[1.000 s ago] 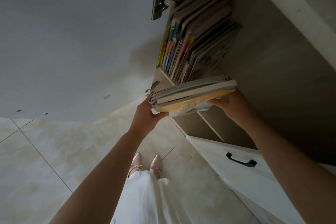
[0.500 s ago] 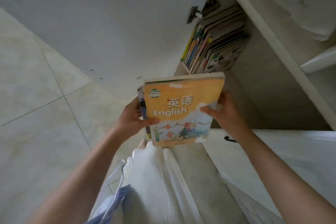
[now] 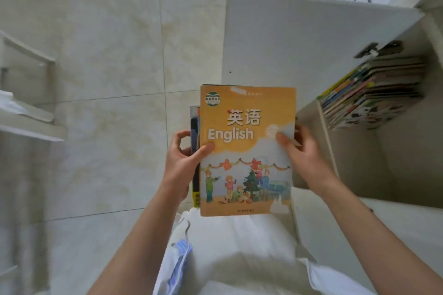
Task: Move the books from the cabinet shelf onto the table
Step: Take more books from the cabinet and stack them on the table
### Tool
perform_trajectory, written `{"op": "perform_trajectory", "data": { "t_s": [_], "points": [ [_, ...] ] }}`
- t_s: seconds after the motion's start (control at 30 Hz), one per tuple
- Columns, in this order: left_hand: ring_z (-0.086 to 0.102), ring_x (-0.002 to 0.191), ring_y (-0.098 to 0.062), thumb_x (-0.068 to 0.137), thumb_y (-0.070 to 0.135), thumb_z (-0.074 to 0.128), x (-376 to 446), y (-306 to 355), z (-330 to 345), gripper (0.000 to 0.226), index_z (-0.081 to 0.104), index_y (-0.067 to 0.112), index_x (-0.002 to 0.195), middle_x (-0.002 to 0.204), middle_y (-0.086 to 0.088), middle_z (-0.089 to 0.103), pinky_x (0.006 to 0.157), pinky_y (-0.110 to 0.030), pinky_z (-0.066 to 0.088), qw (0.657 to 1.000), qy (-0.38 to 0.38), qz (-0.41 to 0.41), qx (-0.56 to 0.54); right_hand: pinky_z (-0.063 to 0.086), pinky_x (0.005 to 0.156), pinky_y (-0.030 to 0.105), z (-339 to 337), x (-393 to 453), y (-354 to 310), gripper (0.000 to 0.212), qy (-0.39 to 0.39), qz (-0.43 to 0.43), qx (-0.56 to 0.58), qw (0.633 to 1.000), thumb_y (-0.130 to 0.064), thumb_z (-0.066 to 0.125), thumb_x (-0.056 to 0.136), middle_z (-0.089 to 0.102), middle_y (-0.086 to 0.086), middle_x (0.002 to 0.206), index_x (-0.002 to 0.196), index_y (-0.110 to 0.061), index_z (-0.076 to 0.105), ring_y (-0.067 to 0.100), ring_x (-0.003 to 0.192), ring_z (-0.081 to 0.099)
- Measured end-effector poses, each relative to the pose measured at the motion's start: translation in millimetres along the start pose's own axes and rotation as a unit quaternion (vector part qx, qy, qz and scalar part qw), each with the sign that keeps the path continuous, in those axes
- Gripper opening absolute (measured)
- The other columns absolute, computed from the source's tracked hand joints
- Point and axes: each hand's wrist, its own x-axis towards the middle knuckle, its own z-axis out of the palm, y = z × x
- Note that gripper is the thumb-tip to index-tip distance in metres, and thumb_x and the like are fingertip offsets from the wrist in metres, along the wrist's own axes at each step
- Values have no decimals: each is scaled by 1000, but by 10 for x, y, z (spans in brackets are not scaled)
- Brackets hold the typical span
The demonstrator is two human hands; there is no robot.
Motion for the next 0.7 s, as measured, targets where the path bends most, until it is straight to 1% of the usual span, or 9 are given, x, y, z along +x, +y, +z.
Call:
{"op": "perform_trajectory", "data": {
  "t_s": [0.1, 0.17, 0.27, 0.33, 0.4, 0.47, 0.53, 0.57, 0.7],
  "points": [
    [75, 80, -30, 73, 30, 76, -238, -63, -463, 55, 46, 23, 119, 90, -9, 76, 66, -44, 61, 997, 62, -12, -48, 60, 76, 33, 484, -157, -123, 51, -79, 2, -53, 995, -35, 64, 87, 61, -2, 118, 131, -23, 42, 14, 96, 68],
    [75, 78, -29, 80, 32, 74, -407, -118, -799, 47, 46, 25, 117, 91, -11, 75, 63, -42, 61, 991, 107, -19, -72, 59, 80, 36, 867, -288, -187, 55, -117, -15, -94, 989, -32, 65, 86, 60, -1, 121, 133, -22, 40, 17, 103, 64],
    [75, 79, -26, 84, 37, 70, -752, -221, -1387, 43, 46, 26, 118, 99, -11, 74, 65, -43, 61, 981, 177, -3, -85, 54, 91, 43, 1557, -523, -199, 59, -160, -40, -117, 979, -29, 62, 89, 56, 1, 128, 139, -21, 32, 19, 112, 60],
    [75, 82, -23, 85, 38, 68, -856, -246, -1528, 46, 45, 27, 123, 107, -7, 72, 68, -43, 62, 978, 194, 23, -72, 47, 100, 48, 1770, -602, -200, 72, -148, -56, -130, 979, -34, 59, 91, 47, -1, 138, 148, -28, 16, 20, 123, 52],
    [74, 86, -19, 87, 37, 68, -1059, -266, -1889, 52, 41, 31, 131, 116, 0, 69, 69, -41, 62, 972, 219, 62, -56, 43, 102, 55, 2185, -740, -178, 76, -183, -85, -141, 969, -46, 56, 86, 38, 0, 148, 145, -47, 8, 24, 130, 46],
    [73, 92, -15, 87, 35, 69, -1263, -294, -2246, 61, 36, 37, 138, 125, 7, 63, 69, -36, 62, 967, 238, 90, -31, 47, 96, 59, 2601, -857, -177, 71, -225, -110, -148, 957, -43, 54, 88, 38, 0, 148, 138, -60, 7, 27, 125, 51],
    [71, 97, -14, 85, 33, 71, -1424, -333, -2536, 68, 35, 42, 141, 126, 14, 61, 70, -35, 62, 961, 254, 106, -18, 53, 87, 56, 2944, -938, -191, 71, -242, -124, -162, 949, -31, 54, 93, 44, -2, 140, 137, -62, 8, 26, 114, 60],
    [71, 98, -15, 84, 33, 73, -1484, -362, -2659, 69, 35, 45, 141, 126, 13, 61, 70, -36, 62, 959, 263, 104, -12, 54, 86, 54, 3094, -968, -210, 71, -250, -126, -175, 944, -30, 54, 93, 45, -2, 137, 138, -61, 8, 25, 110, 61],
    [71, 97, -18, 84, 29, 73, -1712, -481, -3136, 64, 40, 48, 136, 126, 6, 61, 70, -38, 62, 939, 330, 87, -38, 49, 96, 49, 3739, -1043, -259, 70, -268, -170, -262, 911, -32, 56, 92, 46, 2, 138, 144, -50, 12, 23, 115, 56]
  ]
}}
